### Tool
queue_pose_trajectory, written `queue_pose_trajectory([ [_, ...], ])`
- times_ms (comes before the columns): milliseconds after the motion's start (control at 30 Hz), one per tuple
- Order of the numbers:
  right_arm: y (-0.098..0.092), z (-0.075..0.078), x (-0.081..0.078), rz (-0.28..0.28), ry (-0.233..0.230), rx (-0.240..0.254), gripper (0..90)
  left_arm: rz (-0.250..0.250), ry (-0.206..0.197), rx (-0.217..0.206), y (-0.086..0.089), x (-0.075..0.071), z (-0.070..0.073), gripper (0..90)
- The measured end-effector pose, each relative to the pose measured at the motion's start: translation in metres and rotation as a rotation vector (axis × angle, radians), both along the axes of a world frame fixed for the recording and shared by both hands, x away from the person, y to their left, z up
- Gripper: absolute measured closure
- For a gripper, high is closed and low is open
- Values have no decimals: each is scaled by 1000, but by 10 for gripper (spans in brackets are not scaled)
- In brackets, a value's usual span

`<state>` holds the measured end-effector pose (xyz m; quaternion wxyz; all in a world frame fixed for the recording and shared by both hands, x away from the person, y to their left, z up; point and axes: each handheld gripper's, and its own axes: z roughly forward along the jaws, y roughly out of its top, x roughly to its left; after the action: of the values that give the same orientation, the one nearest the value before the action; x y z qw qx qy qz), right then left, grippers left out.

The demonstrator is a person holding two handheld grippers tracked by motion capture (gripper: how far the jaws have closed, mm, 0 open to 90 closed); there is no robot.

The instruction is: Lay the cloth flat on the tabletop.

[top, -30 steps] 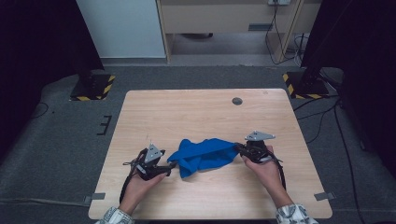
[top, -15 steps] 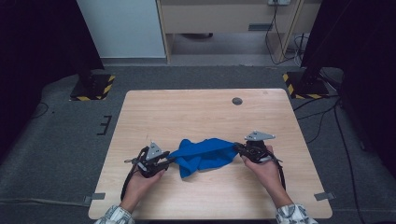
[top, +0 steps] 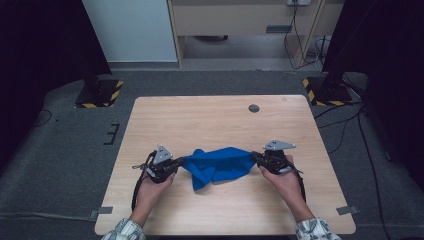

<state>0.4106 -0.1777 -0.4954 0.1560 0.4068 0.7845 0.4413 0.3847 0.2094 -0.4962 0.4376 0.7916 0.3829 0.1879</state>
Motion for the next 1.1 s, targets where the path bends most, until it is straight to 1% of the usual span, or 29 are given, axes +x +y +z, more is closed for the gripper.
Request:
queue_pose_trajectory([
  [200, -3, 2, -1, 2, -6, 10, 813, 29, 4, -24, 7, 6, 7, 889],
  [300, -1, 2, -1, 13, -8, 9, 798, 41, 7, -22, 9, 8, 8, 890],
  [367, 0, 2, -1, 17, -6, 5, 792, 53, 13, -33, 11, 10, 8, 889],
  [433, 1, 1, -1, 19, -5, 1, 790, 58, 17, -34, 12, 12, 8, 890],
  [533, 2, 1, -2, 21, -8, 3, 780, 74, 32, -33, 13, 13, 7, 890],
  [600, 2, 2, -2, 31, -10, 2, 805, 72, 33, -31, 13, 13, 7, 890],
  [633, 2, 2, -2, 34, -16, 5, 833, 75, 34, -29, 13, 13, 6, 890],
  [733, 2, 4, -3, 43, -22, 8, 841, 79, 39, -28, 14, 14, 6, 890],
  [767, 2, 5, -3, 41, -22, 12, 862, 75, 40, -28, 15, 15, 6, 890],
  [833, 2, 7, -4, 48, -39, 19, 876, 73, 35, -33, 14, 16, 8, 890],
  [900, 2, 11, -5, 44, -43, 31, 878, 71, 27, -40, 14, 17, 11, 890],
  [967, 0, 15, -4, 49, -55, 32, 878, 69, 20, -41, 13, 19, 15, 889],
  [1100, -3, 23, -1, 39, -69, 42, 879, 71, 9, -50, 8, 26, 22, 889],
])
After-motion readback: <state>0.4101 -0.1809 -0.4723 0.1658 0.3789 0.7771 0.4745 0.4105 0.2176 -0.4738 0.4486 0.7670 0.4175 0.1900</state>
